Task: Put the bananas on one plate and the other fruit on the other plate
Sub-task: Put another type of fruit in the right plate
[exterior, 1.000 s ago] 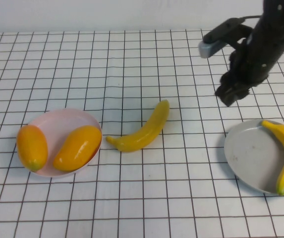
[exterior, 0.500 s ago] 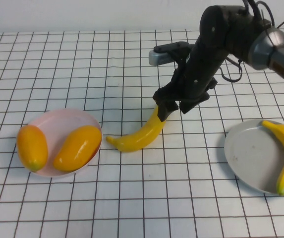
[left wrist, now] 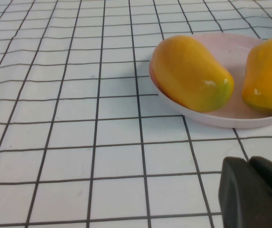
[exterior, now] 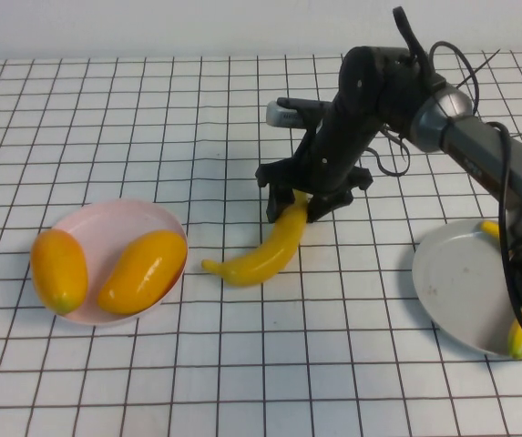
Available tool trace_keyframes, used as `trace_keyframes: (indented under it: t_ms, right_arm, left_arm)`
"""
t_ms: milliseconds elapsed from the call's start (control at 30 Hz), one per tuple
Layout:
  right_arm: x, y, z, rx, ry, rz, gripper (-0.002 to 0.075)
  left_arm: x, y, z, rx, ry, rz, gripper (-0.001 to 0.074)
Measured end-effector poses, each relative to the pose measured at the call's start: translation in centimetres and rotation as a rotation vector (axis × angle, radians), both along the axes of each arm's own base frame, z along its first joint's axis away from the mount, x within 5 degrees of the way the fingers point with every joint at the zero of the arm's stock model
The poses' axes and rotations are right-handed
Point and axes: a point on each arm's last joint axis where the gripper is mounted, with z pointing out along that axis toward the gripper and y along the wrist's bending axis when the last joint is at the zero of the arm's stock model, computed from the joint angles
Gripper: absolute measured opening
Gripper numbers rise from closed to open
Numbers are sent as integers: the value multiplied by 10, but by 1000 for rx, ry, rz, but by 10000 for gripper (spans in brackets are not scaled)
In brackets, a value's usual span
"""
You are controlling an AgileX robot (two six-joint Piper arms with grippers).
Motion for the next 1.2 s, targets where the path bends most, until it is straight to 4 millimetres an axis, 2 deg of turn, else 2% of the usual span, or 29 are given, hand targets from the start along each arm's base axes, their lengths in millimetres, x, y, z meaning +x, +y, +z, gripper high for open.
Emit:
trace_keyframes:
  t_ms: [67, 133, 233, 300, 367, 467, 533, 667, 733, 833, 1000, 1200]
  right_arm:
    - [2, 1, -2, 3, -1, -8, 411]
    - [4, 2, 2, 11, -14, -10, 313]
    - [5, 3, 16, 27, -70, 31, 314]
    - [3, 2, 36, 41, -131, 91, 314]
    - [-4, -2, 64, 31, -209, 152, 314]
    - [-20, -20, 104, -69, -306, 182, 313]
    - [-35, -40, 118, -189, -337, 198, 313]
    - [-59, -89, 109, -381, -270, 223, 313]
    - [-66, -114, 94, -428, -199, 228, 313]
    - [-71, -139, 72, -458, -106, 217, 313]
    - [-72, -156, 53, -468, -61, 201, 313]
    - [-62, -156, 34, -453, -56, 209, 323]
  left_arm:
    - [0, 0, 0, 0, 0, 0, -4]
    - [0, 0, 0, 0, 0, 0, -4]
    - [0, 0, 0, 0, 0, 0, -4]
    - [0, 0, 0, 0, 0, 0, -4]
    - [0, 0, 0, 0, 0, 0, -4]
    - [0, 0, 0, 0, 0, 0, -4]
    - [0, 0, 0, 0, 0, 0, -4]
    - [0, 0, 0, 0, 0, 0, -4]
    - [0, 0, 0, 0, 0, 0, -4]
    - [0, 0, 0, 0, 0, 0, -4]
    - [0, 0, 0, 0, 0, 0, -4]
    - [0, 0, 0, 0, 0, 0, -4]
